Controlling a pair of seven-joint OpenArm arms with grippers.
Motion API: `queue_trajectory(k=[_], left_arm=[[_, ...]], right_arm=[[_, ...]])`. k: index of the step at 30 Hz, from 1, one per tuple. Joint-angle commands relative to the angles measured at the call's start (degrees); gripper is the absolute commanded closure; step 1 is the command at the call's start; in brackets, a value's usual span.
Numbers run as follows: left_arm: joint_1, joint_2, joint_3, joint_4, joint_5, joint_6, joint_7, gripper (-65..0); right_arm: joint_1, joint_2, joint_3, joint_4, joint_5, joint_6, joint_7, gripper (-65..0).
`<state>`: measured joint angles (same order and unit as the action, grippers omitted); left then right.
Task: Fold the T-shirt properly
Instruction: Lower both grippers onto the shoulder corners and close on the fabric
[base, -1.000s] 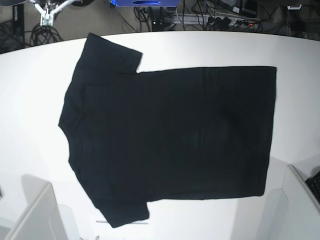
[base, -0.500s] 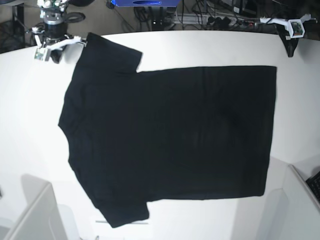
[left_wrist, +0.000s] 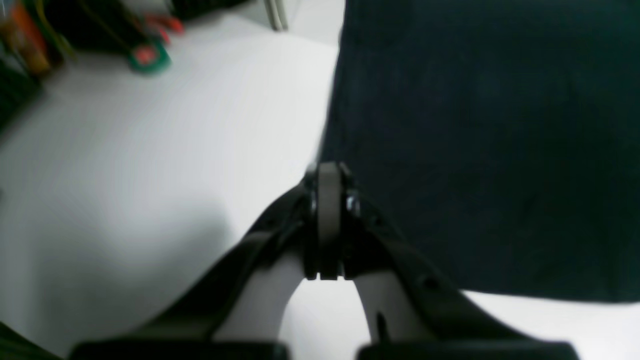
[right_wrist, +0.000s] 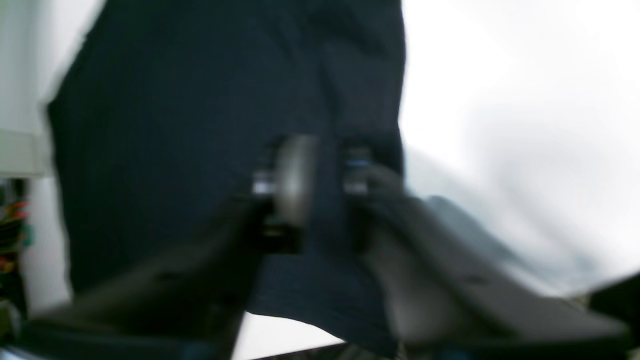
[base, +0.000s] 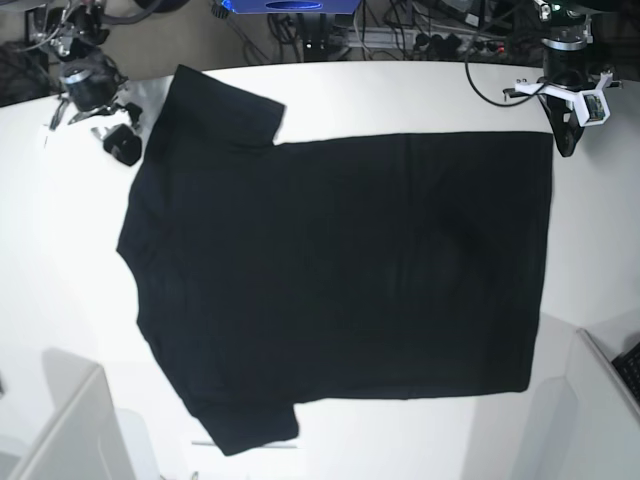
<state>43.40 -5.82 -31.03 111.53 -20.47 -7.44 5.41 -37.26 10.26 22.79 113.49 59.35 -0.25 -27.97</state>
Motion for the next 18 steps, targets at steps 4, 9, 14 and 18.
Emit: queue_trajectory(k=[4, 9, 14, 18], left_arm=[[-1.5, -4.6, -4.5, 0.5, -13.1, 0.4, 7.3, -4.6], [-3.7, -7.8, -10.2, -1.2, -24.0, 0.4, 15.6, -28.5], [-4.9, -8.0, -10.6, -2.0, -24.2, -4.8, 16.7, -44.8], [-5.0, -8.0, -11.0, -6.4, -24.2, -12.7, 16.7, -49.5]], right_arm=[[-0.3, 2.7, 0.5, -1.8, 5.7, 0.5, 0.9, -32.1], [-0.3, 4.6, 0.6, -7.4, 11.5, 0.5, 0.9, -35.7], [0.8, 5.1, 0.2, -12.3, 11.9, 5.2, 0.3, -35.7], [1.6, 5.0, 0.5, -15.3, 11.7, 6.8, -2.2, -35.7]])
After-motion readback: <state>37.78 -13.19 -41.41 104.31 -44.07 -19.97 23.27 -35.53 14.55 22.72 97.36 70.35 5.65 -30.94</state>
